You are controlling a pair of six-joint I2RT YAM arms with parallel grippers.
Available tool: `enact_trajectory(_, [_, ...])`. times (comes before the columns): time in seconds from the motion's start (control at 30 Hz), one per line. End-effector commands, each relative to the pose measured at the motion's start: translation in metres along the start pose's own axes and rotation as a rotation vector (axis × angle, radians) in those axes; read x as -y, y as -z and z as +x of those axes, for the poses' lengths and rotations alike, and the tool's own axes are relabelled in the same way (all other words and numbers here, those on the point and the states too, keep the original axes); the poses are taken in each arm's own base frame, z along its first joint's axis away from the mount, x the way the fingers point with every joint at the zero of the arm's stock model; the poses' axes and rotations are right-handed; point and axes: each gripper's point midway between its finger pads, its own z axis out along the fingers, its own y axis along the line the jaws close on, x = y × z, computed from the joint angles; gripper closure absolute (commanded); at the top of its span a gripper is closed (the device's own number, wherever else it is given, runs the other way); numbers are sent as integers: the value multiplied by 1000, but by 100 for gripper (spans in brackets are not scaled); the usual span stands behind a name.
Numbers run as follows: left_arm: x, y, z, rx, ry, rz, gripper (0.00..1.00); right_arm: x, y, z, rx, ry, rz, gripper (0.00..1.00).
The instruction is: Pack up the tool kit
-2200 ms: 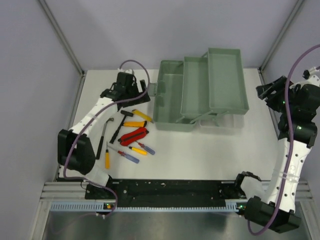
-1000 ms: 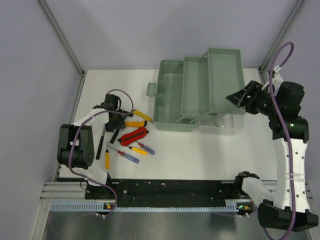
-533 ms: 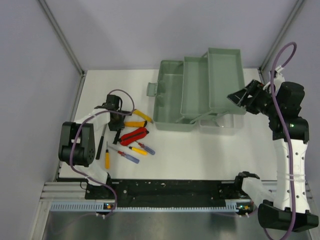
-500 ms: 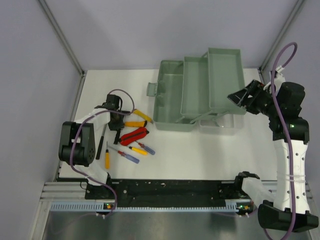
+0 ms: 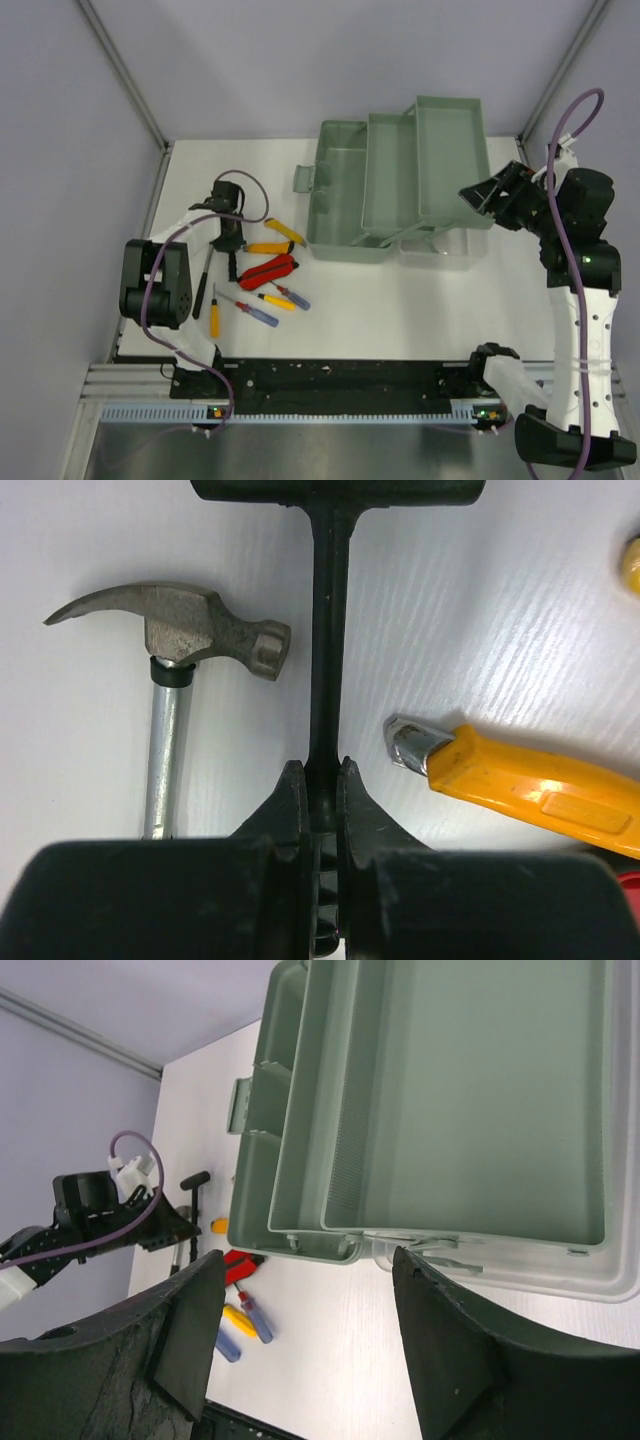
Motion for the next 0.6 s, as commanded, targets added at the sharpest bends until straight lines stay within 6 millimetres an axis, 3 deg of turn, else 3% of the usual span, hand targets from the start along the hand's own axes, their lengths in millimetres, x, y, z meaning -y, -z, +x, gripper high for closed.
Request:
enact_trajectory(0.0, [8, 24, -32, 91, 4, 58, 100, -14, 11, -17, 78, 25, -18, 34])
enact_trajectory(0.33, [38, 109, -70, 251, 12, 251, 100, -4, 10, -4, 71, 45, -6, 34])
enact_trajectory(0.4, [58, 132, -76, 277, 4, 349, 100, -2, 10, 1, 64, 37, -7, 34])
enact_trajectory(0.57, [134, 200, -86, 373, -85, 606, 100, -5, 10, 8, 49, 21, -38, 33])
